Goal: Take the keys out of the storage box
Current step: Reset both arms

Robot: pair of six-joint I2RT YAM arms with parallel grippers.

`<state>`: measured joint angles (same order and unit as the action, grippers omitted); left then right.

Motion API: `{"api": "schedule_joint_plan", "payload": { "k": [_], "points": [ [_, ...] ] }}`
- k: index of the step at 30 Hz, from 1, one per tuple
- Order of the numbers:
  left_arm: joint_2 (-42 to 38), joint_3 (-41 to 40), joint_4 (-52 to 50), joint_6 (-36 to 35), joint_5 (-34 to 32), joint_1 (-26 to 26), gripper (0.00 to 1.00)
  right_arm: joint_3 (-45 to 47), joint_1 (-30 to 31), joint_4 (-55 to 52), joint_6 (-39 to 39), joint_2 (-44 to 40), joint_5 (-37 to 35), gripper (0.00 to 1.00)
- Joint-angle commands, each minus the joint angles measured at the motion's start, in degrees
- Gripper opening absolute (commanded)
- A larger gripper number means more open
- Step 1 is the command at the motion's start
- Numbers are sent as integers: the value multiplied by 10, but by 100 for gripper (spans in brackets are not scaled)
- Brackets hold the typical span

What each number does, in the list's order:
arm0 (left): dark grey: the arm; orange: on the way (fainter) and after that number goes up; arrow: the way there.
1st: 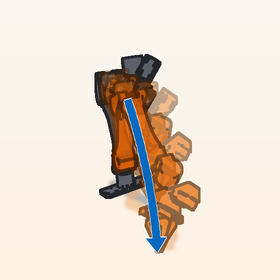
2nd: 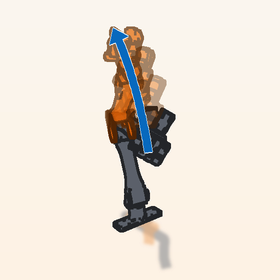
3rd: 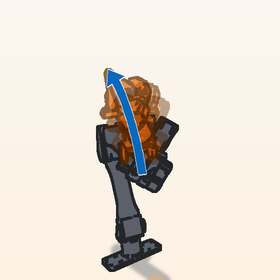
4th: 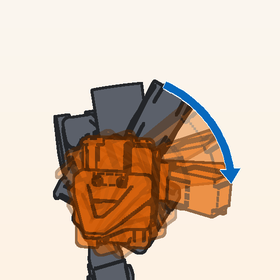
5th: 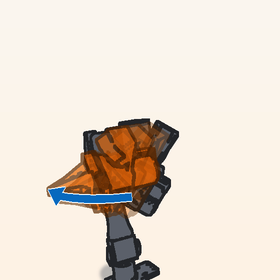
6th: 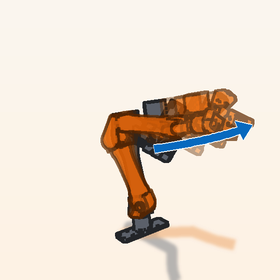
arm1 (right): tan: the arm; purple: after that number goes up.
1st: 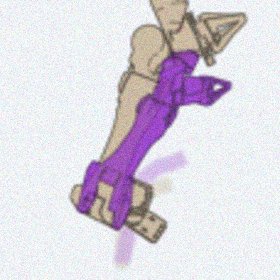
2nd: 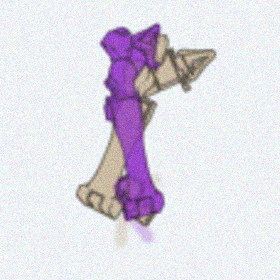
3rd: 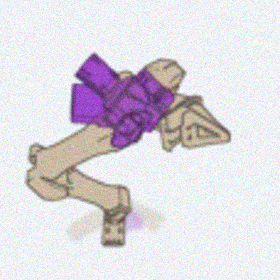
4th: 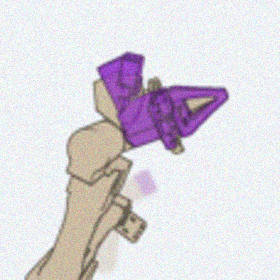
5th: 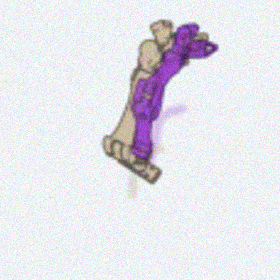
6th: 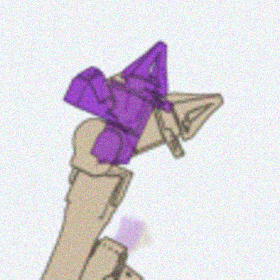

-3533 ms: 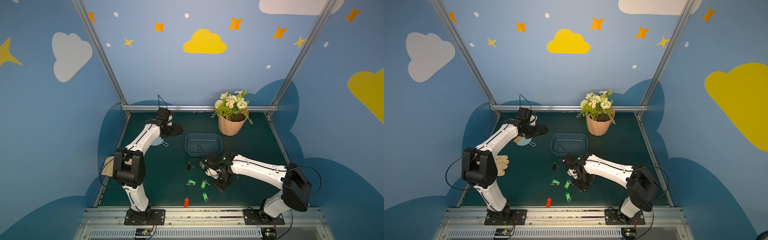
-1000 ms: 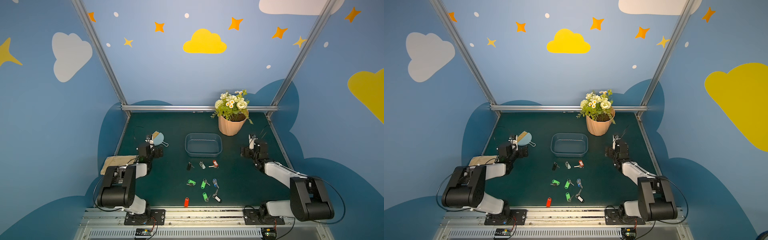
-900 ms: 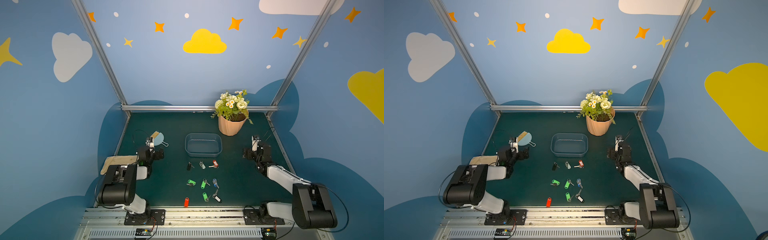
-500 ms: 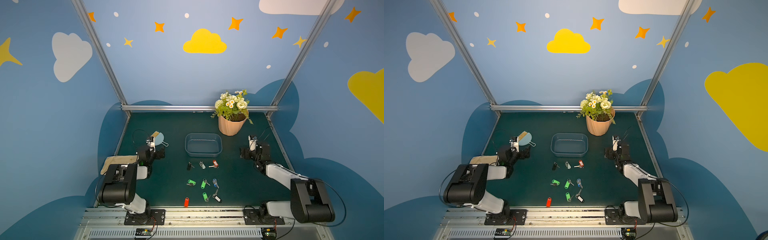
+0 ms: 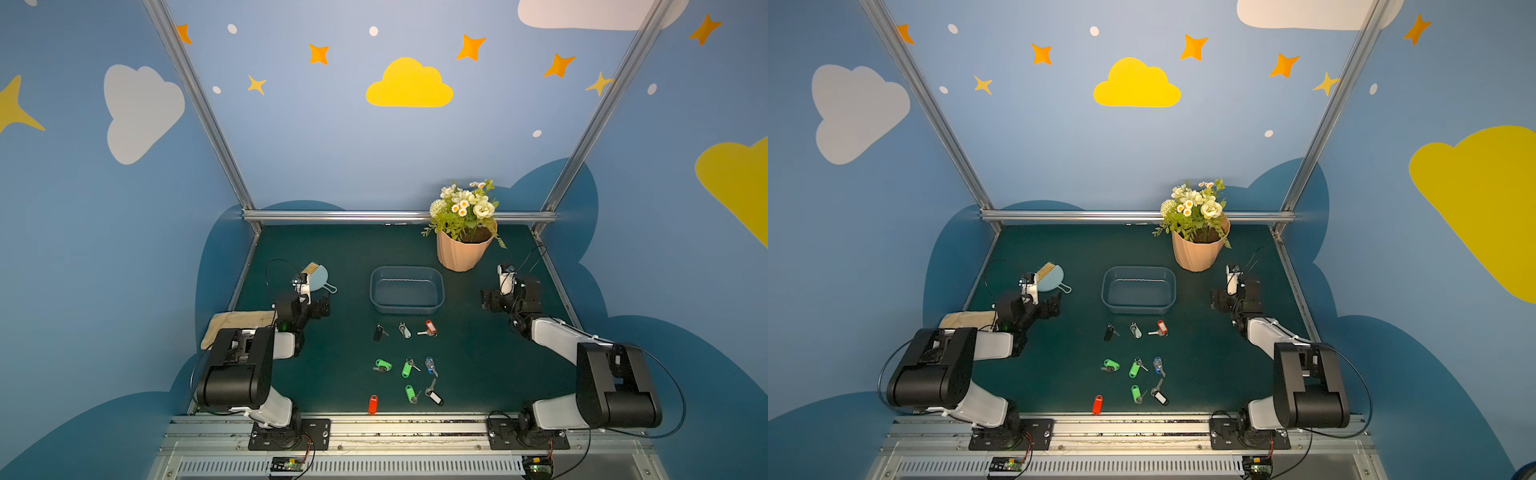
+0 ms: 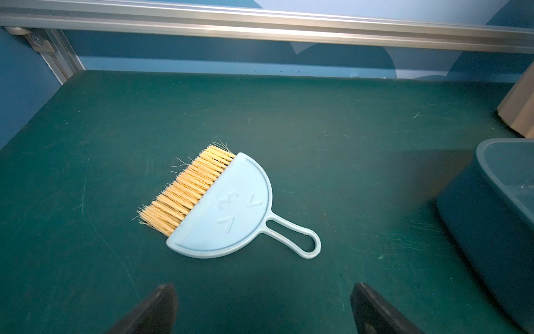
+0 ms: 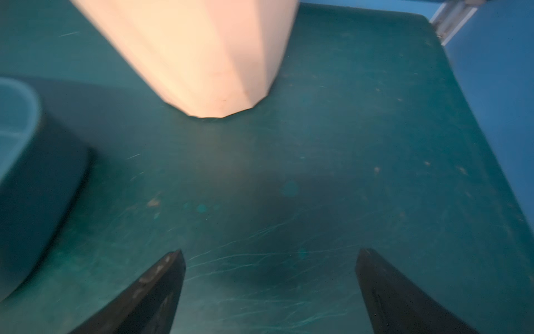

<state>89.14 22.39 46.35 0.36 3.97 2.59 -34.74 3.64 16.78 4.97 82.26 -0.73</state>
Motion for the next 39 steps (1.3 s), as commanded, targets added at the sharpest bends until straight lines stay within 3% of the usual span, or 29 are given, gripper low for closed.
{"api": "schedule_joint_plan", "payload": {
  "k": [1, 5, 6, 10, 13, 15, 39],
  "points": [
    [-10, 6, 0, 0, 7, 1, 100, 28, -4, 63, -16, -9, 13, 98],
    [-10, 7, 0, -1, 7, 1, 100, 123, -5, 327, -38, 57, -7, 98],
    [-9, 7, 0, -1, 7, 1, 100, 129, -7, 351, -38, 65, -4, 98],
    [-10, 7, 0, 0, 7, 1, 100, 107, -8, 273, -39, 44, -8, 98],
    [-9, 7, -1, 0, 7, 1, 100, 69, -7, 155, -21, 22, 1, 98],
    [-10, 8, 0, -1, 7, 1, 100, 85, -6, 195, -28, 27, -3, 98],
    [-8, 8, -1, -1, 7, 1, 100, 75, -6, 168, -20, 22, 1, 98]
  ]
}}
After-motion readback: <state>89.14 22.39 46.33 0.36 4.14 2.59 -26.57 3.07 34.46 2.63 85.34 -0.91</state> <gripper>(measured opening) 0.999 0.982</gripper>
